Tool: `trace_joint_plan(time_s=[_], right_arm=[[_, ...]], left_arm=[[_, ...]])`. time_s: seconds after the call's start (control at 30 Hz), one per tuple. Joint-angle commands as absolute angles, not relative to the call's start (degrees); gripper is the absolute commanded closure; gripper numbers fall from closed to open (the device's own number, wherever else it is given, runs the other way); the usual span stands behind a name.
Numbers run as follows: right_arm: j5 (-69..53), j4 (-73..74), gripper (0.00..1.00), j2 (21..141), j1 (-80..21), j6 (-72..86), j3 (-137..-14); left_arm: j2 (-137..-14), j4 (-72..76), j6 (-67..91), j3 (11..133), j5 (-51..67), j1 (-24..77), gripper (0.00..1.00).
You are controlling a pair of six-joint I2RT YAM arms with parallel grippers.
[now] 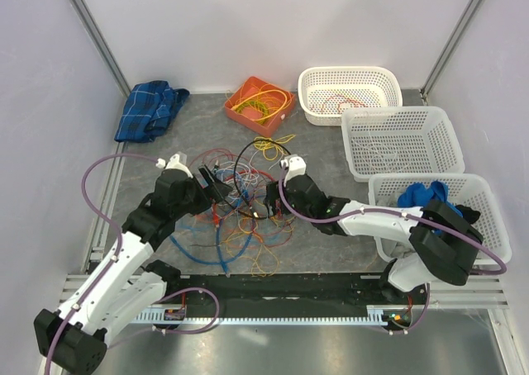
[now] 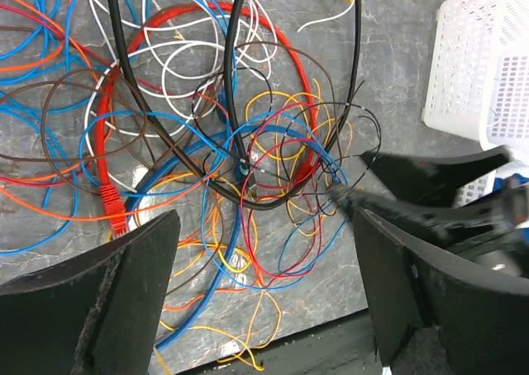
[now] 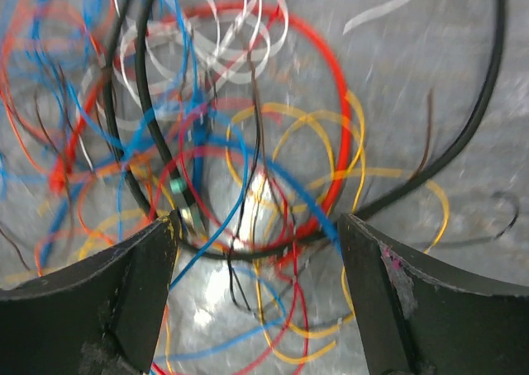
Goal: Untangle the cables
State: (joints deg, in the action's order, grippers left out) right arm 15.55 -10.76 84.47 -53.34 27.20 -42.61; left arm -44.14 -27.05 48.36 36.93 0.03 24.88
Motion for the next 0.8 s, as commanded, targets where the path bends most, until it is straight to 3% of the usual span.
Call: trace_joint_plan(time_s=[0.0, 0.1, 0.17, 0.2, 0.23, 0.33, 0.6, 0.77], right_arm=[[11.9, -14.4, 0.14, 87.3, -55.0, 27.8, -41.0], [11.2, -15.1, 0.14, 91.4, -55.9, 28.0, -42.2], [11.1, -15.8, 0.26, 93.2, -56.2, 28.0, -43.4], [10.9, -16.0, 0.38, 94.4, -56.2, 28.2, -43.9], [10.8, -16.0, 0.65, 94.6, -56.2, 28.1, -44.6], [11.9, -15.4, 1.0, 91.0, -56.4, 27.5, -44.9], [18.4, -3.1, 1.0, 68.2, -58.5, 21.6, -53.2], [17.0, 3.7, 1.0, 65.7, -58.6, 19.4, -63.1]], left_arm=[[-42.3, -26.5, 46.6, 35.1, -0.9, 25.0, 0.08], [-42.7, -25.8, 46.7, 34.6, -0.2, 25.0, 0.09], [-43.0, -25.8, 46.9, 34.5, -0.2, 24.9, 0.1], [-43.0, -25.8, 46.9, 34.5, -0.2, 24.9, 0.1], [-42.5, -25.8, 46.9, 34.4, -0.2, 25.0, 0.11], [-40.8, -25.8, 46.5, 34.5, 0.9, 25.0, 0.11], [-35.9, -23.7, 45.3, 36.2, -1.8, 24.9, 0.11], [-34.0, -21.2, 44.0, 37.0, -2.4, 25.0, 0.11]])
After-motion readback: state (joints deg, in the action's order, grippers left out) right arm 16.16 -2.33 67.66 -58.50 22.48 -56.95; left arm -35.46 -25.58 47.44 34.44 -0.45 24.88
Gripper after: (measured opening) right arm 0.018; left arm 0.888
